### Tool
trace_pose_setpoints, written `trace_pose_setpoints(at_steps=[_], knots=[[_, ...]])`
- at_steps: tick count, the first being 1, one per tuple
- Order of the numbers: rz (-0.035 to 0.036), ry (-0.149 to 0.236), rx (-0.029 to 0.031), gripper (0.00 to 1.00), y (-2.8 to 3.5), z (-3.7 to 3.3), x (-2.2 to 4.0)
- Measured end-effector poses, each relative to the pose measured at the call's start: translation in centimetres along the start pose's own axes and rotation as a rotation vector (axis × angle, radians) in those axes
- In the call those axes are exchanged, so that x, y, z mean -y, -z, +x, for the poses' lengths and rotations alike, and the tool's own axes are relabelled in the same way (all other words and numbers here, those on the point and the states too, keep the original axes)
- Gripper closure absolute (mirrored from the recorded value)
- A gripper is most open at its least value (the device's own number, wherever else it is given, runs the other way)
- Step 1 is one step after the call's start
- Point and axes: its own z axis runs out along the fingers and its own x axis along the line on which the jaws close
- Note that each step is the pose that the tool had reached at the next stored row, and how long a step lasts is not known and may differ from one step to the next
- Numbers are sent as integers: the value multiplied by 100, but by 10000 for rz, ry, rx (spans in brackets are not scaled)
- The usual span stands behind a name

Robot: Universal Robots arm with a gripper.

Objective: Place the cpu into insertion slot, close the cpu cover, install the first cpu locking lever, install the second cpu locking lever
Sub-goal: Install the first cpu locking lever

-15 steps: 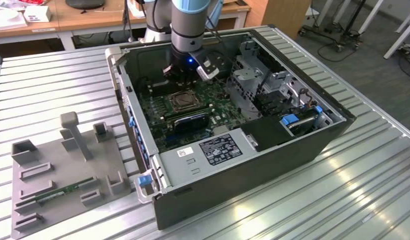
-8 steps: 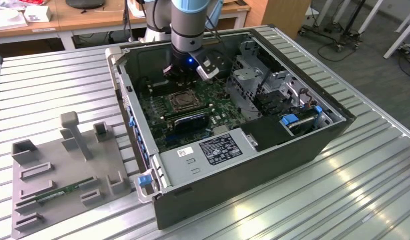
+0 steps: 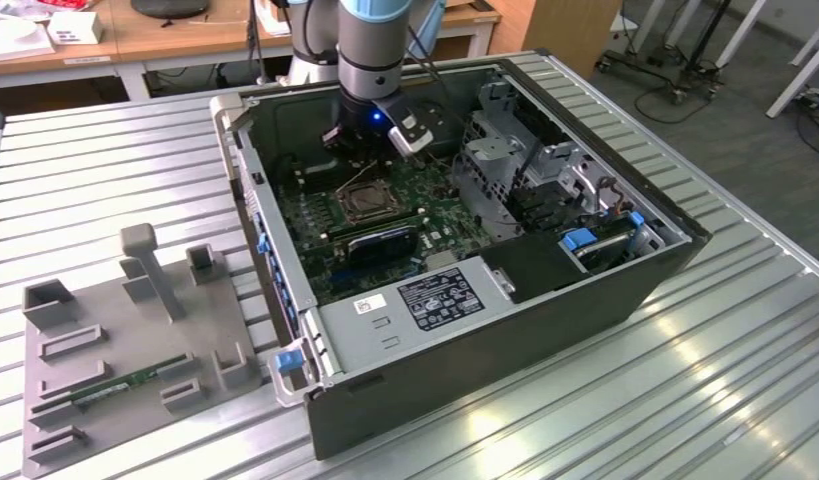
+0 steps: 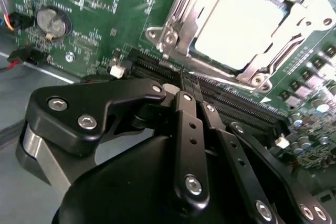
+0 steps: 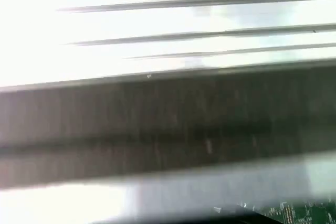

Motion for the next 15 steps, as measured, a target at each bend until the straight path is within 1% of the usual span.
trace_pose_setpoints(at_steps=[2, 7, 15], knots=[[16, -1, -4, 89, 0, 3, -15], [16, 0, -6, 89, 10, 3, -23], [17, 0, -5, 89, 109, 0, -48]])
